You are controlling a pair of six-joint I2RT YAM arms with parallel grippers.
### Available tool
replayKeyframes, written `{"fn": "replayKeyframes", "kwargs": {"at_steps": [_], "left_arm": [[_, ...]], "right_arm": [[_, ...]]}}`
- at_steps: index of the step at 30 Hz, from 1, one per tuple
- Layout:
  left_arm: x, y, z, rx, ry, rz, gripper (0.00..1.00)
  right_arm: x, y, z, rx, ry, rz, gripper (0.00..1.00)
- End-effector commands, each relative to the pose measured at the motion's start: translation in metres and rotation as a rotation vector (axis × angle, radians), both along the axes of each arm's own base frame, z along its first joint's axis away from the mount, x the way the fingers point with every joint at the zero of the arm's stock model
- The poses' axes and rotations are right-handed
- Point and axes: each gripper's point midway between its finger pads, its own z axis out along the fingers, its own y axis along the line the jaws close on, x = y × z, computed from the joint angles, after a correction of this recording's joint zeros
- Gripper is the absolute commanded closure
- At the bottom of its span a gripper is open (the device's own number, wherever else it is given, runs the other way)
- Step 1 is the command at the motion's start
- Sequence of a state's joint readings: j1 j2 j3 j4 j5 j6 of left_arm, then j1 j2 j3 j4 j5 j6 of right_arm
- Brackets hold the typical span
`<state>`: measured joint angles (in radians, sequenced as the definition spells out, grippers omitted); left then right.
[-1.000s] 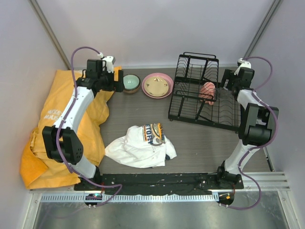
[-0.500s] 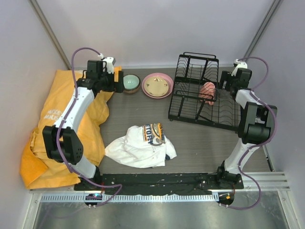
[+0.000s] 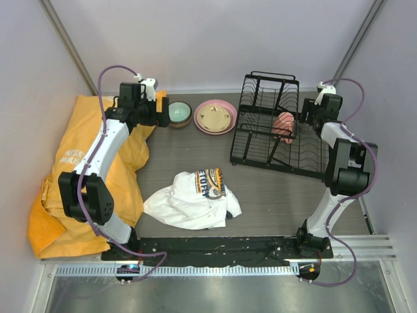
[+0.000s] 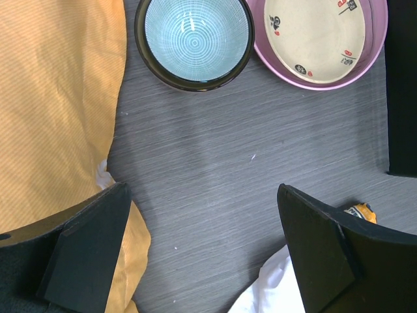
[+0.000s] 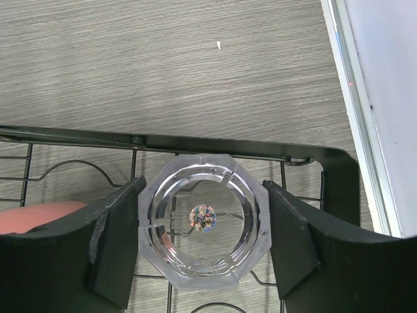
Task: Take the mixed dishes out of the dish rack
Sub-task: Pick up the cup from the dish rack.
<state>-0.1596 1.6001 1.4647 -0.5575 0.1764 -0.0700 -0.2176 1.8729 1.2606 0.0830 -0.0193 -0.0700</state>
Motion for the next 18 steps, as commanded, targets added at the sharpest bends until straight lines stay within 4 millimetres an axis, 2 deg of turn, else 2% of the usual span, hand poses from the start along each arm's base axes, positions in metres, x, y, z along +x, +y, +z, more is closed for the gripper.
{"fn": "replayKeyframes", "kwargs": {"at_steps": [1, 6, 9, 18], "left_arm": [[0.006, -0.003, 0.008, -0.008, -0.045, -0.006, 0.0], [0.005, -0.003, 0.011, -0.008, -0.053, -0.007, 0.0], [0.005, -0.004, 0.014, -0.016, -0.055, -0.007, 0.0], [0.004, -0.023, 0.03, -0.112, -0.066, -0.058, 0.0]], "right_arm": [[0.014, -0.005, 0.033, -0.036, -0.09, -0.006, 0.33], [0.013, -0.003, 0.036, -0.037, -0.091, 0.0, 0.45], [0.012, -0.002, 0.048, -0.039, -0.108, 0.004, 0.5], [-0.003, -0.001, 0.11, -0.074, -0.196, 0.004, 0.61]]}}
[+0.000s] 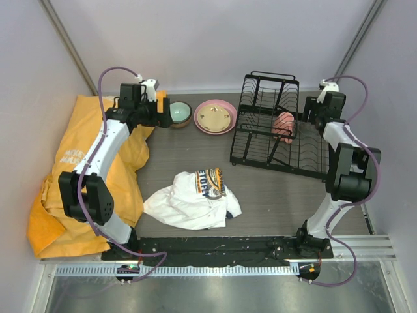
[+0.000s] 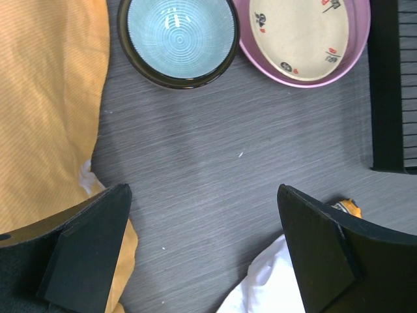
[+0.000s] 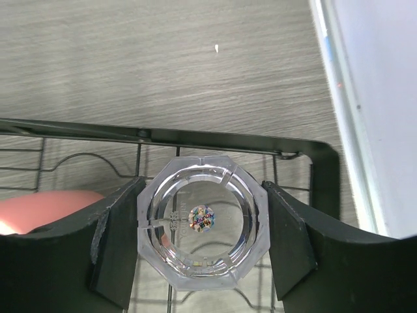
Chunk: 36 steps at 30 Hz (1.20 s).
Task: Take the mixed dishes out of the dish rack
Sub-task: Pick up the cup from the dish rack.
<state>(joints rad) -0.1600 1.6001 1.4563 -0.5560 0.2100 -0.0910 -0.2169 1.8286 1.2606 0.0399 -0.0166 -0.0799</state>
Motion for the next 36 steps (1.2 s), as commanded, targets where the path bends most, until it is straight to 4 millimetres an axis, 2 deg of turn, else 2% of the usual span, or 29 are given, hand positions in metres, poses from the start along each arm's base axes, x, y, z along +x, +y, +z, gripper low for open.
{"fn": "replayKeyframes", "kwargs": {"at_steps": [1, 5, 7, 8, 10, 12, 13, 15, 16, 18, 21, 26, 32, 33, 35, 36], "left_arm": [[0.007, -0.019, 0.033, -0.083, -0.084, -0.048, 0.0], [0.005, -0.027, 0.04, -0.097, -0.099, -0.076, 0.0], [0.003, -0.029, 0.045, -0.096, -0.11, -0.089, 0.0], [0.003, -0.031, 0.049, -0.1, -0.118, -0.096, 0.0], [0.001, -0.034, 0.056, -0.114, -0.133, -0.116, 0.0], [0.0, -0.039, 0.063, -0.127, -0.147, -0.135, 0.0], [-0.003, -0.045, 0.07, -0.143, -0.161, -0.16, 0.0], [-0.004, -0.051, 0.079, -0.158, -0.185, -0.185, 0.0], [-0.007, -0.056, 0.084, -0.176, -0.195, -0.214, 0.0], [-0.01, -0.065, 0.093, -0.205, -0.217, -0.255, 0.0], [-0.016, -0.077, 0.109, -0.275, -0.239, -0.31, 0.0], [-0.03, -0.1, 0.134, -0.435, -0.219, -0.391, 0.0], [-0.042, -0.119, 0.156, -0.548, -0.205, -0.428, 0.01], [-0.05, -0.126, 0.162, -0.56, -0.205, -0.432, 0.01], [-0.055, -0.134, 0.167, -0.575, -0.221, -0.44, 0.01], [-0.06, -0.142, 0.168, -0.596, -0.209, -0.443, 0.01]], "right_arm": [[0.002, -0.002, 0.104, -0.071, -0.208, 0.0, 0.62], [-0.009, 0.0, 0.134, -0.088, -0.248, 0.003, 0.64], [-0.018, -0.006, 0.157, -0.116, -0.284, -0.036, 0.64], [-0.022, -0.007, 0.16, -0.124, -0.274, -0.039, 0.65], [-0.032, -0.008, 0.188, -0.143, -0.321, -0.057, 0.65], [-0.04, -0.007, 0.205, -0.153, -0.348, -0.063, 0.66], [-0.047, -0.006, 0.225, -0.159, -0.388, -0.065, 0.66], [-0.057, -0.002, 0.244, -0.154, -0.418, -0.063, 0.67], [-0.066, 0.002, 0.265, -0.155, -0.461, -0.052, 0.67], [-0.074, 0.009, 0.281, -0.132, -0.493, -0.036, 0.67], [-0.091, 0.029, 0.312, -0.095, -0.558, 0.04, 0.67], [-0.114, 0.074, 0.343, 0.04, -0.624, 0.218, 0.67], [-0.134, 0.122, 0.368, 0.211, -0.693, 0.415, 0.68], [-0.139, 0.135, 0.368, 0.243, -0.692, 0.473, 0.68], [-0.144, 0.148, 0.373, 0.29, -0.717, 0.526, 0.69], [-0.149, 0.163, 0.37, 0.313, -0.71, 0.585, 0.69]]}}
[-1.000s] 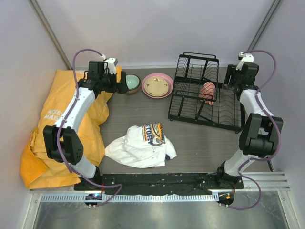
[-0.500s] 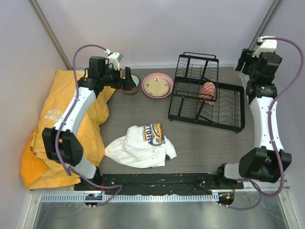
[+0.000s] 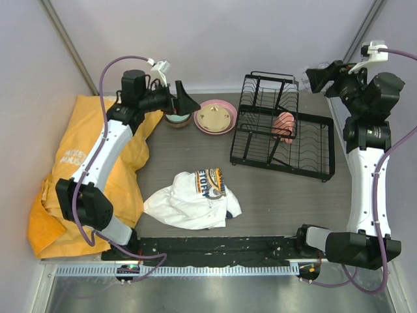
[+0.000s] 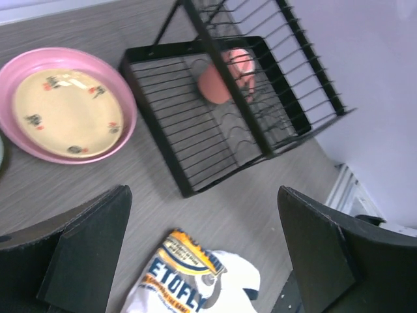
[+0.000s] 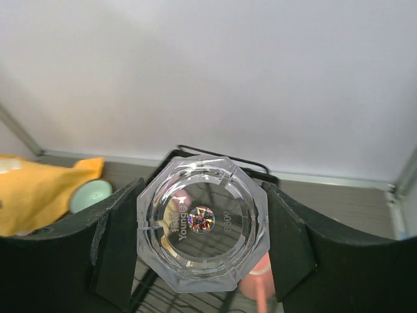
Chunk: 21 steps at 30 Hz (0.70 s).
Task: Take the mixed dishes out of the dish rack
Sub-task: Pick up the cup from the dish rack.
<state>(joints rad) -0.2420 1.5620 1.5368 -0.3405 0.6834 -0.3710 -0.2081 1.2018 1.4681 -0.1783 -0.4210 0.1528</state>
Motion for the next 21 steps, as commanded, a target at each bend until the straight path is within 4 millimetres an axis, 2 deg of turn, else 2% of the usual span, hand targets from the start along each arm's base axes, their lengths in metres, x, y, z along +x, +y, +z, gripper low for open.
{"fn": "replayKeyframes", "kwargs": {"at_steps": [1, 2, 3, 4, 6, 7, 9, 10, 14, 21], "left_arm": [[-0.031, -0.031, 0.067, -0.141, -0.123, -0.071, 0.01], [-0.035, -0.037, 0.071, -0.161, -0.126, -0.083, 0.01], [-0.037, -0.041, 0.073, -0.188, -0.105, -0.08, 0.01], [-0.038, -0.045, 0.08, -0.213, -0.121, -0.085, 0.02], [-0.043, -0.056, 0.082, -0.235, -0.105, -0.107, 0.01], [-0.045, -0.062, 0.085, -0.257, -0.095, -0.117, 0.02], [-0.053, -0.076, 0.088, -0.276, -0.089, -0.157, 0.02], [-0.056, -0.081, 0.089, -0.285, -0.083, -0.163, 0.03], [-0.064, -0.096, 0.103, -0.337, -0.131, -0.197, 0.04], [-0.078, -0.113, 0.108, -0.397, -0.111, -0.28, 0.07]], "right_arm": [[-0.029, 0.06, 0.035, 0.075, -0.115, 0.271, 0.69], [-0.033, 0.067, 0.04, 0.077, -0.142, 0.299, 0.69], [-0.036, 0.08, 0.037, 0.079, -0.141, 0.345, 0.69], [-0.039, 0.087, 0.039, 0.076, -0.155, 0.37, 0.69], [-0.043, 0.1, 0.037, 0.077, -0.154, 0.414, 0.69], [-0.047, 0.113, 0.038, 0.08, -0.159, 0.453, 0.7], [-0.049, 0.122, 0.036, 0.088, -0.153, 0.483, 0.7], [-0.052, 0.137, 0.033, 0.093, -0.143, 0.529, 0.69], [-0.056, 0.156, 0.026, 0.117, -0.12, 0.596, 0.7], [-0.062, 0.171, 0.018, 0.155, -0.107, 0.667, 0.7]]}}
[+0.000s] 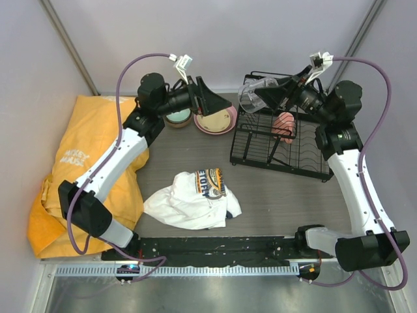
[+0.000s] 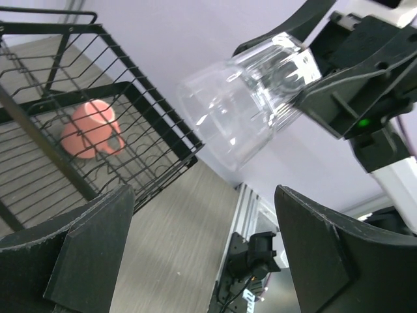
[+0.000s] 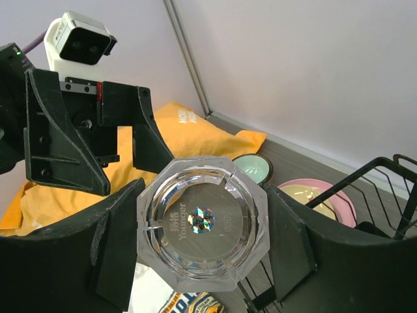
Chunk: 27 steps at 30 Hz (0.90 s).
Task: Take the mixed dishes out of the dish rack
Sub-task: Pick up the cup from the dish rack.
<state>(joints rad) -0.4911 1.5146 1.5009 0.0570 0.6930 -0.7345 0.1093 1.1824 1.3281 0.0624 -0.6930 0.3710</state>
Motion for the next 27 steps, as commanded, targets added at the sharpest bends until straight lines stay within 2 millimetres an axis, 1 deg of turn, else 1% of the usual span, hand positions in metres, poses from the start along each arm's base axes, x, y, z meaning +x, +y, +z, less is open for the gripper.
{"fn": "replayKeyframes", "kwargs": {"at_steps": [1, 2, 3, 8, 9, 11, 12, 18, 23, 27], "left_arm": [[-0.012, -0.01, 0.022, -0.085, -0.051, -0.069, 0.08], [-0.015, -0.012, 0.02, -0.096, -0.034, -0.082, 0.09], [-0.018, -0.012, 0.024, -0.108, -0.046, -0.092, 0.11], [-0.023, -0.019, 0.028, -0.117, -0.036, -0.128, 0.12], [-0.023, -0.02, 0.027, -0.116, -0.029, -0.136, 0.13], [-0.026, -0.023, 0.028, -0.118, -0.028, -0.146, 0.16], [-0.026, -0.024, 0.027, -0.118, -0.026, -0.149, 0.19], [-0.029, -0.03, 0.029, -0.145, -0.002, -0.182, 0.31], [-0.037, -0.039, 0.032, -0.166, 0.011, -0.242, 0.37], [-0.04, -0.041, 0.032, -0.177, 0.016, -0.261, 0.43]], "right_arm": [[-0.015, 0.008, 0.022, 0.039, -0.089, 0.052, 0.7], [-0.015, 0.01, 0.02, 0.039, -0.083, 0.058, 0.7], [-0.015, 0.011, 0.019, 0.039, -0.083, 0.065, 0.7], [-0.016, 0.016, 0.014, 0.063, -0.066, 0.092, 0.7], [-0.018, 0.018, 0.016, 0.068, -0.073, 0.102, 0.7], [-0.018, 0.018, 0.014, 0.072, -0.066, 0.108, 0.71], [-0.017, 0.019, 0.013, 0.071, -0.065, 0.109, 0.71], [-0.018, 0.023, 0.009, 0.085, -0.061, 0.131, 0.71], [-0.019, 0.025, 0.0, 0.096, -0.05, 0.14, 0.71], [-0.022, 0.026, 0.0, 0.102, -0.052, 0.153, 0.71]]}}
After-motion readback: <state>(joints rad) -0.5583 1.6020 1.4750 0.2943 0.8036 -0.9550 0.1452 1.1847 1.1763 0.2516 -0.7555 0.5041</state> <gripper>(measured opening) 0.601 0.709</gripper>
